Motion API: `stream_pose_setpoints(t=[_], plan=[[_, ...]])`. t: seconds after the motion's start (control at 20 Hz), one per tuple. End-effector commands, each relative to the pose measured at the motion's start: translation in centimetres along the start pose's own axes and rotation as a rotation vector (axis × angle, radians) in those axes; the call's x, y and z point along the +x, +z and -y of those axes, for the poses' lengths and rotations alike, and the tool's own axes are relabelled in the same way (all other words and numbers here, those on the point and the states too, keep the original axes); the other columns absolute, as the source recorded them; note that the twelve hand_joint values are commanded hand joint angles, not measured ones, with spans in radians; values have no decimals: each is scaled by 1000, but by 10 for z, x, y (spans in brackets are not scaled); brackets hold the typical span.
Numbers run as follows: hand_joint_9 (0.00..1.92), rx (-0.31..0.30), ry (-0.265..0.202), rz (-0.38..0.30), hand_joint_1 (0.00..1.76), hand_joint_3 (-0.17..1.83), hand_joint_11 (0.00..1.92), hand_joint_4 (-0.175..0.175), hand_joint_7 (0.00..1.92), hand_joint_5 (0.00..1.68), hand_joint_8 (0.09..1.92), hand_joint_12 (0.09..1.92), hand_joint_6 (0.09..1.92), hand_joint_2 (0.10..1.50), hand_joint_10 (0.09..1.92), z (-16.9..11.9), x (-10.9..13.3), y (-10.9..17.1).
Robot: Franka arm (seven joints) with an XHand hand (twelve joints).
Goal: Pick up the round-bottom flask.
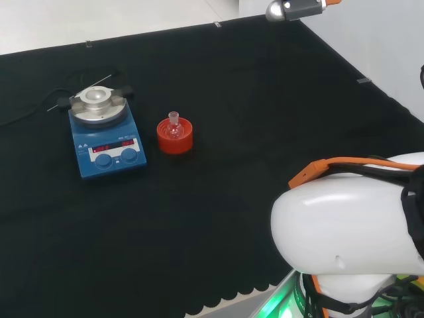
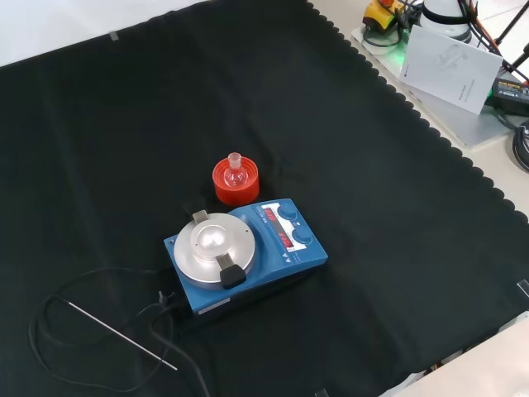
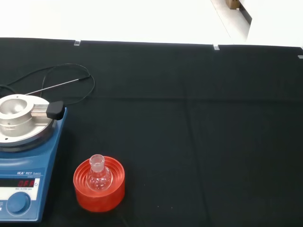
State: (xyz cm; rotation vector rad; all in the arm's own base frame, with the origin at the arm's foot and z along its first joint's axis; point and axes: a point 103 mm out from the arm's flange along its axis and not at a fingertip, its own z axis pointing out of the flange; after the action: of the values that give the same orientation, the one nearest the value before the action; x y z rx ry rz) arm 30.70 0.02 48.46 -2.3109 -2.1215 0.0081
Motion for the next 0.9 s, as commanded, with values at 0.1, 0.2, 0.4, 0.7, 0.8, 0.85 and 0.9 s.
stream_pose_setpoints(t=[0.1, 0.2, 0.4, 0.7, 0.8, 0.85, 0.9], plan=[[145, -160, 61, -35, 734, 810, 140, -17, 132, 13, 455, 372, 87, 627, 440, 22, -43, -67], [31, -158, 66, -41, 695, 782, 30, -14, 28, 2, 409, 256, 87, 646, 389, 23, -45, -67], [0, -152, 76, -42, 685, 774, 0, -15, 0, 0, 397, 218, 87, 653, 375, 24, -47, -66], [0, -171, 77, -18, 684, 772, 0, -16, 0, 0, 396, 210, 87, 654, 375, 24, -48, -73], [0, -171, 59, 8, 683, 772, 0, -17, 0, 1, 396, 208, 87, 654, 375, 22, -47, -75], [0, -178, 50, 16, 683, 772, 0, -17, 0, 2, 396, 207, 87, 654, 375, 22, -46, -76], [0, -180, 46, 24, 681, 771, 0, -18, 0, 4, 400, 205, 87, 655, 377, 21, -46, -76]])
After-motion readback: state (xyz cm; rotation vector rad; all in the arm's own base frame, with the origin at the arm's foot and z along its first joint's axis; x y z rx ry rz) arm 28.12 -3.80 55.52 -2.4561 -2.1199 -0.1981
